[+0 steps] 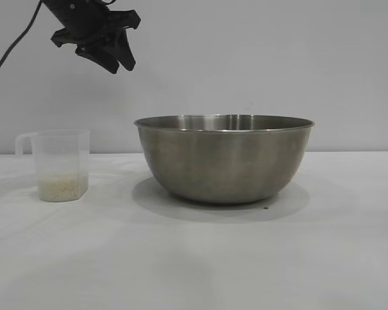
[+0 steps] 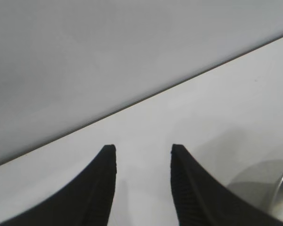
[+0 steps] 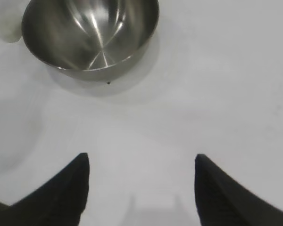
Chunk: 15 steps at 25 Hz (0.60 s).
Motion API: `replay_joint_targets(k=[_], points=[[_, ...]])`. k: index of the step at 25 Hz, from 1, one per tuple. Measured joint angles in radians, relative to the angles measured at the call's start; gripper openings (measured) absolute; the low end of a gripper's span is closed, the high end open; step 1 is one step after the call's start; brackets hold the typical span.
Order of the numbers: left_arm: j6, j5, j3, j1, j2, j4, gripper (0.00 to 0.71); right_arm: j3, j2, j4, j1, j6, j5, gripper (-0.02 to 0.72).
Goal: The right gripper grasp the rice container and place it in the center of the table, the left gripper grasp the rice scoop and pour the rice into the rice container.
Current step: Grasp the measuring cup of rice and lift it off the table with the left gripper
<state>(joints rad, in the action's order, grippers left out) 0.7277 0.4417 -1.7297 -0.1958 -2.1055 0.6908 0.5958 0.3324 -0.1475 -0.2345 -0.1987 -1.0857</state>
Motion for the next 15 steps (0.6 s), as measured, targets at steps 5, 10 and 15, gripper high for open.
replay_joint_targets(k=[5,10,15], points=[[0.0,0.0,0.0,0.0,0.0,0.0,0.23,-0.097,-0.097,0.008,0.0,0.0,-0.039,0.454],[0.0,0.0,0.0,0.0,0.0,0.0,0.23,-0.106,-0.22,0.012,0.0,0.0,-0.051,0.454],[0.002,0.0,-0.001,-0.001,0.002,-0.002,0.23,-0.106,-0.349,0.034,0.0,0.028,-0.057,0.454]])
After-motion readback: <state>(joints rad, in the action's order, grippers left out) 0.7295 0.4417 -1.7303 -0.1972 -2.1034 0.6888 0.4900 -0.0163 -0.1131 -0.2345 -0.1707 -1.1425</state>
